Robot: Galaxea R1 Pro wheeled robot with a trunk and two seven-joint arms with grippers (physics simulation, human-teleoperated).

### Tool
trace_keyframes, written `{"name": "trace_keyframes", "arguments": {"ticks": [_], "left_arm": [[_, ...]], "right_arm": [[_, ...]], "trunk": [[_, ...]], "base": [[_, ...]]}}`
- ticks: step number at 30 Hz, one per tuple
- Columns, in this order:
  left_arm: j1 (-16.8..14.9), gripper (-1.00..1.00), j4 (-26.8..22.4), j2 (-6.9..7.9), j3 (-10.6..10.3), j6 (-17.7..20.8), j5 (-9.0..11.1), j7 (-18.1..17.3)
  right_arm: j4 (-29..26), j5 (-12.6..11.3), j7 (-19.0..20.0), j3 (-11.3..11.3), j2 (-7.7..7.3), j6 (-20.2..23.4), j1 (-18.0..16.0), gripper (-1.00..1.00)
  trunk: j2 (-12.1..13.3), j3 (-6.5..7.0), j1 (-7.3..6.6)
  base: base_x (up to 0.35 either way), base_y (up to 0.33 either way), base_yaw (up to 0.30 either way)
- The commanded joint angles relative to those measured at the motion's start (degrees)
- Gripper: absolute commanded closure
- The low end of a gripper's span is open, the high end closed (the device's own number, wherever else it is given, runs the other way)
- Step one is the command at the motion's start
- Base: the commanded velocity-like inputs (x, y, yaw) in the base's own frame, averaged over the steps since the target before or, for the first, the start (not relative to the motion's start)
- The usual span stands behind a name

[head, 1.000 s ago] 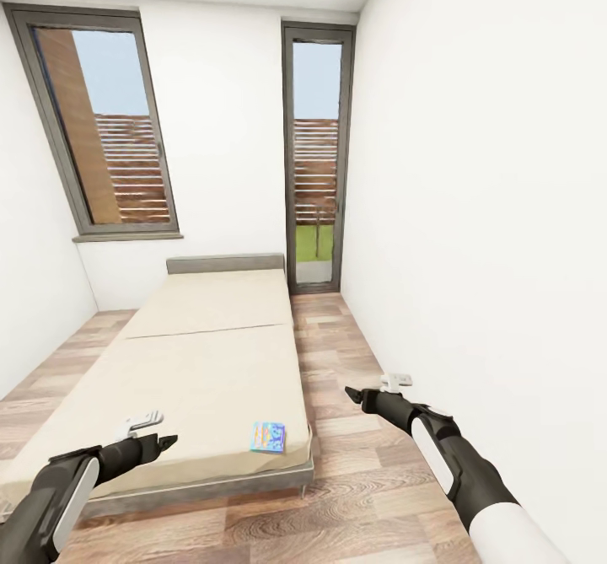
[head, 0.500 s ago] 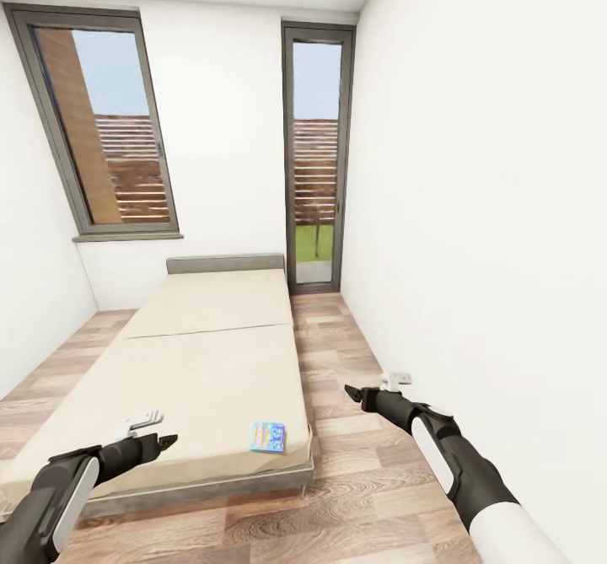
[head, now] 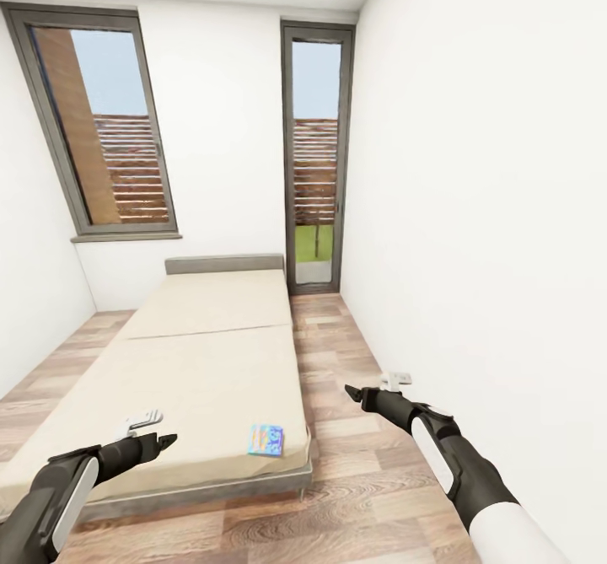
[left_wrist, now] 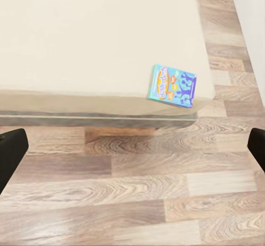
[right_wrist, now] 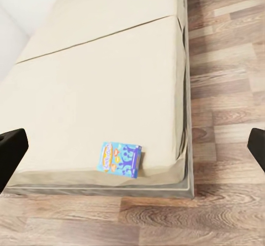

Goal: Put all the toys in the child's room - the three board games (two on the bed and one on the table), the two jigsaw puzzles on the table, and the tennis ball on the table - inside the toy box on the table in the child's room.

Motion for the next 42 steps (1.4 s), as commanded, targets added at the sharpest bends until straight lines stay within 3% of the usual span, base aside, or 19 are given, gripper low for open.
{"name": "trace_keyframes", "arguments": {"ticks": [1,25,42], "left_arm": [[-0.02,-1.00,-0.04,-0.03,0.10,0.41,0.25,-0.11],[-0.02,-1.00,0.05,-0.20,0.03,0.26,0.25,-0.21],[-0.02,-1.00,0.05,-0.23,0.02,0.25,0.25,-0.27]], "right_arm": [[-0.04,-0.37,-0.07,0.12,-0.04,0.25,-0.01,-1.00],[0.30,-0.01,-0.23,0.13,0.15,0.27,-0.01,-1.00],[0.41,0.16,-0.25,0.11,0.36,0.37,-0.01,-1.00]], "trunk": [[-0.04,-0.02,0.04],[-0.04,-0.07,0.04],[-0.04,-0.73,0.04]], "base": [[0.168,-0.123,0.000],[0.151,-0.128,0.000],[0.004,-0.019,0.000]]}}
